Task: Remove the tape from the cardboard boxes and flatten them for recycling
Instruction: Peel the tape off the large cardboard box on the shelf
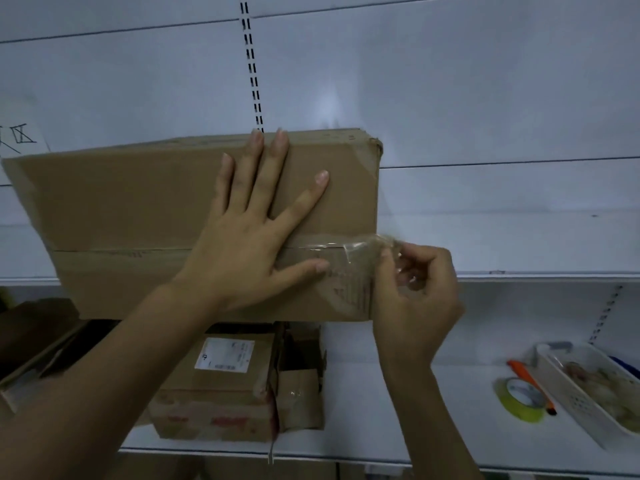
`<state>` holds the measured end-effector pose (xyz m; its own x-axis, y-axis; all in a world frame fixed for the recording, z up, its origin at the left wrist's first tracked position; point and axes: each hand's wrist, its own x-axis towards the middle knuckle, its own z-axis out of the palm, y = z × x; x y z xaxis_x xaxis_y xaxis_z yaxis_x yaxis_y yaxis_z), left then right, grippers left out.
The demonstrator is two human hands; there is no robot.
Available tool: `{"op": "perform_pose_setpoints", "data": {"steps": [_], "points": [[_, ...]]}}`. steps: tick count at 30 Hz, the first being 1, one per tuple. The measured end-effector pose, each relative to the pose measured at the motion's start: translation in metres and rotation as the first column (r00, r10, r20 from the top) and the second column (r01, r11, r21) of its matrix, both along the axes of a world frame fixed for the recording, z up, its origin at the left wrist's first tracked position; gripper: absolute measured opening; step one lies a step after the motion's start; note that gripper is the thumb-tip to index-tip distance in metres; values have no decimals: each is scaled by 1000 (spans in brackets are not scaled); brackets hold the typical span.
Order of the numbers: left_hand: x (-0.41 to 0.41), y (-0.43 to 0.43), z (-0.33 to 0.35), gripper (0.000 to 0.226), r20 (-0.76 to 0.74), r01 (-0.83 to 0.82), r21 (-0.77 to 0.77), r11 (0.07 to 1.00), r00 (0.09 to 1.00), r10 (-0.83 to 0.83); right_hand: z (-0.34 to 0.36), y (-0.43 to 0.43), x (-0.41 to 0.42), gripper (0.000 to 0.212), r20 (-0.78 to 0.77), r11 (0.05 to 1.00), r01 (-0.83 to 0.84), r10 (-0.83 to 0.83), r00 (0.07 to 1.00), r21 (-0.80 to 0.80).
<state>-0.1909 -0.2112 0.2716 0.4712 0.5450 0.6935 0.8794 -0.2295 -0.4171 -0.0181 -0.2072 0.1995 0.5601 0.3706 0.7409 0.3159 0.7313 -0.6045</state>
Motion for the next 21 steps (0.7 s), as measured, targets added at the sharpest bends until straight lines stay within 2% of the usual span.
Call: {"op": "perform_pose_setpoints", "data": {"steps": [2, 4, 5, 8, 11, 13, 16, 19, 21], "points": [[3, 0, -1, 96, 9, 10, -23, 1000, 1000, -10, -4, -2, -4, 8, 204, 986, 138, -156, 967, 97], [4, 0, 1, 94, 24, 47, -51, 998, 999, -46, -8, -3, -23, 6, 327, 973, 194, -224, 918, 123], [2, -1, 2, 91, 33, 66, -59, 996, 997, -64, -9, -4, -35, 4, 353, 978, 189, -209, 912, 91], [-3, 0, 3, 80, 50, 103, -66, 993, 994, -100, -15, -11, -59, 21, 374, 991, 133, -117, 920, -18], [-4, 0, 1, 75, 54, 94, -43, 995, 994, -92, -20, -18, -58, 27, 484, 968, 251, -204, 851, -33], [-4, 1, -1, 74, 49, 90, -23, 996, 995, -89, -18, -23, -50, 32, 436, 981, 191, -156, 886, -37], [-5, 1, 0, 81, 41, 111, -20, 994, 993, -110, -13, -25, -33, 34, 222, 1000, 11, -13, 975, 10], [-5, 3, -2, 97, 40, 90, -5, 996, 995, -89, -13, -26, -15, 20, 133, 999, 32, -38, 990, 43], [-3, 4, -3, 102, 33, 59, 24, 998, 998, -59, -18, -25, -10, 38, 93, 999, 46, -44, 995, -18]]}}
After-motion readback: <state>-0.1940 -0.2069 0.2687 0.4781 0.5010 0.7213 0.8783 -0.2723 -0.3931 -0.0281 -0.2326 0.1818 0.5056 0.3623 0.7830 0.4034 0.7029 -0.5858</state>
